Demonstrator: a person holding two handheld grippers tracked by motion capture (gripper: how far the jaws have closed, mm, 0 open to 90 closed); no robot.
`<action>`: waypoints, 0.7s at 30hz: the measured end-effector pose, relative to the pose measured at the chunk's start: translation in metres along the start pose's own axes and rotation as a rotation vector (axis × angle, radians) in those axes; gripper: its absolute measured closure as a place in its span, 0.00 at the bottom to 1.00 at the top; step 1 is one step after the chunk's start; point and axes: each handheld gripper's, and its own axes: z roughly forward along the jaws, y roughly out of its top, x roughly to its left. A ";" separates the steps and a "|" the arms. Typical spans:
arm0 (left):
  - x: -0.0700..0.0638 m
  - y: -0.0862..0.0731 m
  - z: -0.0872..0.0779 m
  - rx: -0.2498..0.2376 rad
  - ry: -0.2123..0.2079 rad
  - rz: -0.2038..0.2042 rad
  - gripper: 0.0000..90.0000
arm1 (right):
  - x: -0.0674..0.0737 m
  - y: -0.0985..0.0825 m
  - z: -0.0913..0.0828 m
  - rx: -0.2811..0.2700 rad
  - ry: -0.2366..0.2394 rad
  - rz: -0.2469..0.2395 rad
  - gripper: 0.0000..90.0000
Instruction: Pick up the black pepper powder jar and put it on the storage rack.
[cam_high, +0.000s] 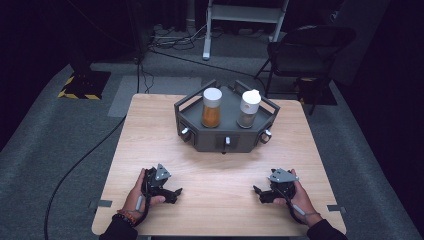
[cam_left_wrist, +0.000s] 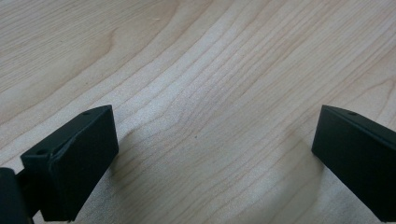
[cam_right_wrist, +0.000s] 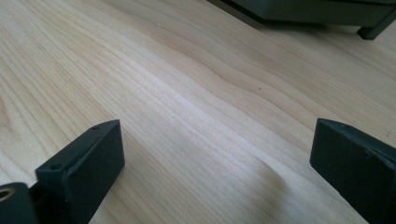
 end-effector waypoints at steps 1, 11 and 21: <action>0.000 0.000 0.000 0.000 0.000 0.000 0.00 | -0.002 0.000 -0.001 0.004 0.008 0.012 0.03; 0.000 0.000 0.000 0.000 0.000 -0.001 0.00 | -0.034 -0.001 -0.004 0.078 0.107 0.108 0.01; 0.000 0.000 0.000 -0.001 0.000 0.000 0.00 | -0.054 -0.009 -0.008 0.073 0.156 0.062 0.00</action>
